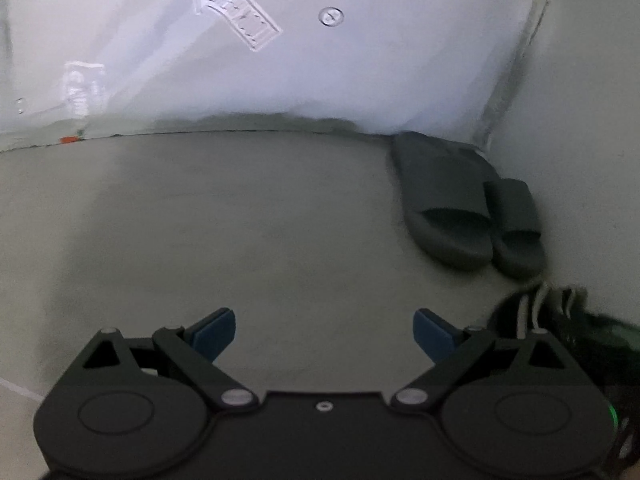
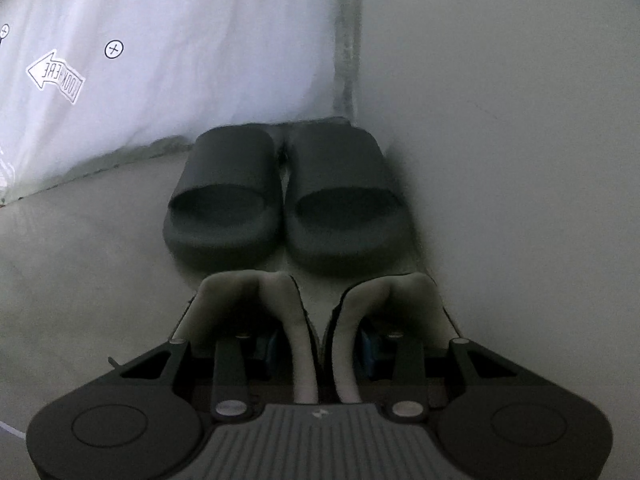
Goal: Organize scattered shoes
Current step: 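Set the Puma pair in front of the dark slides and open the right tool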
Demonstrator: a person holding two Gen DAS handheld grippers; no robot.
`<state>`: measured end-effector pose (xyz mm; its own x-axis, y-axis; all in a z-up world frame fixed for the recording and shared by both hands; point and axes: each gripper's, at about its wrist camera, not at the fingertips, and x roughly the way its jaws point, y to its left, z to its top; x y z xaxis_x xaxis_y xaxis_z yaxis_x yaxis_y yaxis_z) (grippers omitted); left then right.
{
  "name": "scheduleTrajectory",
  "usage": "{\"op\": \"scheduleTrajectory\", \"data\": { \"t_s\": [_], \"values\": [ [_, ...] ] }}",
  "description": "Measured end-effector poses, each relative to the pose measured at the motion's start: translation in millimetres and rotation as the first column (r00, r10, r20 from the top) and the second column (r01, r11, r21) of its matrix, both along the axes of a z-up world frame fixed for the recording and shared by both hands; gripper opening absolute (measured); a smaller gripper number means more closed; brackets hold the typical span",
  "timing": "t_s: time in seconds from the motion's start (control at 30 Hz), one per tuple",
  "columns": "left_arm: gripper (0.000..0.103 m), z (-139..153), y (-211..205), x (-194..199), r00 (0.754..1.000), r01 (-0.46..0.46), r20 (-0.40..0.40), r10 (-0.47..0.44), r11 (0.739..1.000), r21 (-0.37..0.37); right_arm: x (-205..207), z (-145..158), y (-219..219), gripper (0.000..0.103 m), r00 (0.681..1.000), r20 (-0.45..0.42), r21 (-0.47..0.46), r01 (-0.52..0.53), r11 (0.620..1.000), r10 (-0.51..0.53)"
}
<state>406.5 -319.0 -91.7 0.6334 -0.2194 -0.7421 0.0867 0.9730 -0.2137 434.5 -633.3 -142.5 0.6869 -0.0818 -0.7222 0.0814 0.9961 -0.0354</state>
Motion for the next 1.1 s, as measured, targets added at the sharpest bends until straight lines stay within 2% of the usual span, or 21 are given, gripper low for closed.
{"op": "scheduleTrajectory", "data": {
  "t_s": [0.17,0.3,0.37,0.47,0.5,0.57,0.7,0.9,1.0,1.1],
  "values": [
    [0.096,-4,-11,7,0.999,0.029,-0.013,-0.029,1.0,0.003,24,-2,-4,0.044,0.999,-0.011,0.007,-0.03,1.0,0.03],
    [0.096,-1,-11,3,1.0,0.028,-0.008,-0.028,1.0,0.006,24,8,-7,0.049,0.998,-0.053,0.026,-0.028,0.999,0.03],
    [0.096,4,-9,-3,1.0,0.028,0.004,-0.028,1.0,0.004,18,24,-13,0.061,0.998,-0.064,0.052,-0.014,0.999,0.017],
    [0.096,14,-3,-13,0.999,0.021,0.035,-0.021,1.0,-0.005,4,49,-19,0.075,1.0,-0.006,0.071,0.015,0.997,-0.014],
    [0.096,17,-1,-18,0.999,0.016,0.046,-0.015,1.0,-0.01,-2,55,-20,0.076,1.0,0.008,0.073,0.023,0.997,-0.024],
    [0.096,21,2,-25,0.998,0.005,0.062,-0.004,1.0,-0.023,-23,71,-21,0.078,0.997,0.05,0.09,0.059,0.994,-0.063],
    [0.096,31,14,-45,0.995,-0.012,0.094,0.017,0.999,-0.052,-63,84,-15,0.08,0.991,0.102,0.139,0.077,0.987,-0.091],
    [0.096,43,43,-95,0.987,-0.054,0.146,0.068,0.994,-0.094,-137,105,25,0.088,0.977,0.166,0.247,0.088,0.965,-0.131],
    [0.096,41,58,-116,0.985,-0.078,0.143,0.096,0.989,-0.126,-165,115,57,0.095,0.974,0.214,0.238,0.027,0.971,-0.08],
    [0.096,44,74,-140,0.981,-0.088,0.162,0.108,0.989,-0.123,-187,120,95,0.098,0.97,0.242,0.162,-0.016,0.987,-0.024]
  ]
}}
